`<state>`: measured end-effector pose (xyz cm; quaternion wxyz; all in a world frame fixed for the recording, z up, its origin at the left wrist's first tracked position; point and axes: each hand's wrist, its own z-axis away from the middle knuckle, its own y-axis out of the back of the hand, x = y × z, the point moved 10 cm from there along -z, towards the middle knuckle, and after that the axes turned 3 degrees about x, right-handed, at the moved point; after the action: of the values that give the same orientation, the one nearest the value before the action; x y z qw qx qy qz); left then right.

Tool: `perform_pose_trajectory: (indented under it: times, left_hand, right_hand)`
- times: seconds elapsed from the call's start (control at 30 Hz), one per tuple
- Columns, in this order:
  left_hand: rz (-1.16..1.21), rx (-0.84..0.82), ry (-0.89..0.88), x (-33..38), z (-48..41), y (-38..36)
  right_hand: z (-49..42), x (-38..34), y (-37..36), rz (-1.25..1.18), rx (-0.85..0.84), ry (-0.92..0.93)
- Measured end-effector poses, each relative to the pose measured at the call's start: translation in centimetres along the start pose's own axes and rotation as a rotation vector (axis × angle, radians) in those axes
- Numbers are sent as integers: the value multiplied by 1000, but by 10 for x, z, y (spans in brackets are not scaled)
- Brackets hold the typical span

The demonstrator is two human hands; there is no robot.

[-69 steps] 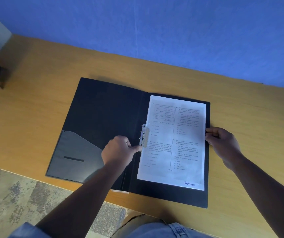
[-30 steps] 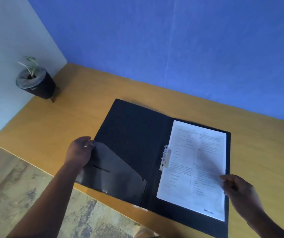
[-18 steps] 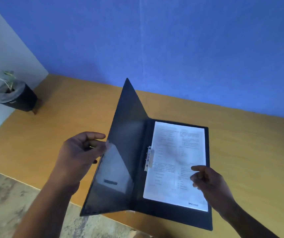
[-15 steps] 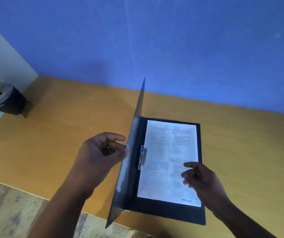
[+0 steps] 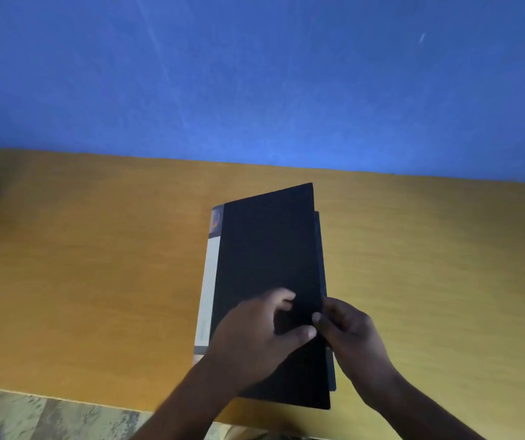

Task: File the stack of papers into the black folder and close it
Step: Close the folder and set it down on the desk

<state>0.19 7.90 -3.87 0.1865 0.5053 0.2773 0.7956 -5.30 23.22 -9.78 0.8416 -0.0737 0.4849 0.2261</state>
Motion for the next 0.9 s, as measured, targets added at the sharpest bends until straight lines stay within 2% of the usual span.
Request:
perform_pose_trajectory:
  times: [0.2, 0.3, 0.43, 0.57, 0.63, 0.73, 0.83, 0.9]
  left_hand:
    - [-112, 98, 117, -54, -2, 6]
    - [-96, 210, 220, -89, -6, 16]
    - [-26, 365, 415, -133, -2, 28]
    - [12, 384, 533, -163, 0, 27]
    - [106, 373, 572, -171, -1, 22]
    - [277, 366, 649, -183, -3, 19]
    - [527, 321, 712, -190, -9, 19]
    - [651, 261, 672, -181, -16, 20]
  right_hand:
    - [-17, 22, 24, 168, 117, 39]
    - [-28, 32, 31, 295, 157, 61]
    - [-35, 40, 25, 507, 130, 92]
    - [-39, 47, 14, 947, 89, 165]
    - [-36, 47, 5, 1151, 82, 196]
    - [-33, 46, -3, 1307, 115, 248]
    - [-35, 50, -5, 1392, 108, 240]
    - [-39, 50, -4, 1374, 90, 212]
